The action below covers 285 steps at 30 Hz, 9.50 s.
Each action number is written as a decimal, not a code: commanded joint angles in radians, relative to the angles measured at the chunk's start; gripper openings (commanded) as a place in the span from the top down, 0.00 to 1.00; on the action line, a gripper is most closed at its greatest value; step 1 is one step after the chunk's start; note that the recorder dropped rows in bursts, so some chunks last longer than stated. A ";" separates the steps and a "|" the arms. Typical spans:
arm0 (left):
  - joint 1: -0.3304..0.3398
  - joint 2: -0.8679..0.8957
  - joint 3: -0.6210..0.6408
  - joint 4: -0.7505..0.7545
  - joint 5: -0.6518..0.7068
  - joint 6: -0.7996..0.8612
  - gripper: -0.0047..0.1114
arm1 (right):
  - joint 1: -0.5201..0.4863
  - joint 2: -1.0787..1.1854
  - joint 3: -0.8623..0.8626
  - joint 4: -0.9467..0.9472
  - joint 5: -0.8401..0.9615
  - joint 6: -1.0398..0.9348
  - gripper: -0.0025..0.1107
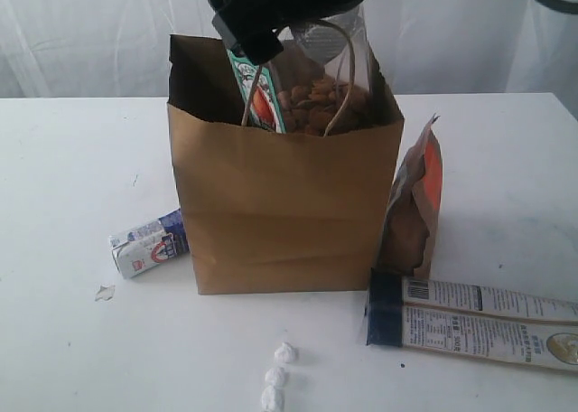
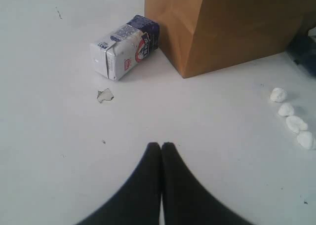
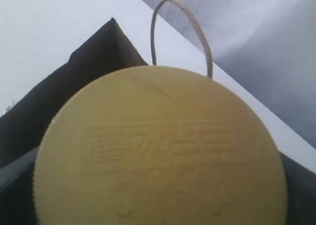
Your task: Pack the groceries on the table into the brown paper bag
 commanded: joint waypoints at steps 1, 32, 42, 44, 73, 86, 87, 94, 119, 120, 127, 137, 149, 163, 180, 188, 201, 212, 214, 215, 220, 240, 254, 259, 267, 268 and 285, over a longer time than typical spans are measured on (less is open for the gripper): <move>-0.003 -0.004 0.004 -0.005 0.000 -0.005 0.96 | -0.005 -0.012 -0.011 -0.003 -0.029 -0.018 0.37; -0.003 -0.004 0.004 -0.005 0.000 -0.005 0.96 | 0.039 0.079 -0.023 -0.074 0.077 -0.164 0.11; -0.003 -0.004 0.004 -0.005 0.000 -0.005 0.96 | 0.046 0.077 -0.056 -0.072 0.116 -0.145 0.11; -0.003 -0.004 0.004 -0.005 0.000 -0.005 0.96 | 0.055 0.077 -0.058 -0.073 0.149 -0.131 0.11; -0.003 -0.004 0.004 -0.005 0.000 -0.005 0.96 | 0.023 0.073 -0.129 -0.010 0.218 -0.056 0.11; -0.003 -0.004 0.004 -0.005 0.000 -0.005 0.96 | 0.023 0.075 -0.133 -0.001 0.218 -0.056 0.11; -0.003 -0.004 0.004 -0.005 0.000 -0.005 0.96 | 0.023 0.073 -0.135 -0.004 0.213 -0.056 0.11; -0.003 -0.004 0.004 -0.005 0.000 -0.005 0.96 | 0.023 -0.016 -0.135 -0.006 0.123 -0.018 0.11; -0.003 -0.004 0.004 -0.005 0.000 0.027 0.96 | 0.023 -0.362 -0.100 -0.135 0.334 0.134 0.20; -0.003 -0.004 0.004 -0.005 0.000 0.027 0.96 | 0.023 -0.382 -0.077 -0.139 0.338 0.134 0.20; -0.003 -0.004 0.004 -0.005 0.000 0.027 0.96 | 0.023 -0.522 0.127 -0.160 0.334 0.245 0.20; -0.003 -0.004 0.004 -0.005 0.000 0.044 0.96 | 0.023 -0.674 0.623 0.020 0.185 0.327 0.20; -0.003 -0.004 0.004 -0.005 0.000 0.044 0.96 | 0.023 -0.598 0.918 -0.536 -0.096 1.119 0.20; -0.003 -0.004 0.004 -0.005 0.000 0.044 0.96 | 0.023 -0.493 0.984 -0.216 -0.336 0.687 0.20; -0.003 -0.004 0.004 -0.005 0.000 0.044 0.96 | 0.023 -0.367 0.984 -0.135 -0.420 0.643 0.38; -0.003 -0.004 0.004 -0.005 0.000 0.044 0.96 | 0.023 -0.281 0.984 -0.135 -0.579 0.650 0.57; -0.003 -0.004 0.004 -0.005 0.000 0.044 0.96 | -0.080 0.025 0.972 -0.141 -0.762 0.740 0.57; -0.003 -0.004 0.004 -0.005 0.000 0.044 0.96 | 0.001 0.033 0.968 -0.103 -0.833 0.762 0.57; -0.003 -0.004 0.004 -0.005 0.000 0.044 0.96 | 0.019 0.033 0.968 -0.095 -0.826 0.764 0.57; -0.003 -0.004 0.004 -0.005 0.000 0.044 0.96 | 0.024 0.033 0.968 -0.088 -0.821 0.764 0.57; -0.003 -0.004 0.004 -0.005 0.000 0.044 0.96 | 0.062 0.033 0.968 -0.085 -0.828 0.784 0.57; -0.003 -0.004 0.004 -0.005 0.000 0.044 0.96 | 0.086 0.161 0.965 -0.089 -0.893 0.781 0.57; -0.003 -0.004 0.004 -0.005 0.000 0.044 0.96 | 0.086 0.233 0.943 -0.089 -0.901 0.781 0.61; -0.003 -0.004 0.004 -0.005 0.000 0.044 0.96 | 0.086 0.234 0.943 -0.089 -0.893 0.781 0.82; -0.003 -0.004 0.004 -0.005 0.000 0.044 0.96 | 0.086 0.209 0.943 -0.089 -0.881 0.801 0.97; -0.003 -0.004 0.004 -0.005 0.000 0.044 0.96 | 0.086 0.194 0.943 -0.089 -0.883 0.801 0.97; -0.003 -0.004 0.004 -0.005 0.000 0.044 0.96 | 0.086 -0.366 0.945 -0.095 -0.571 0.751 0.97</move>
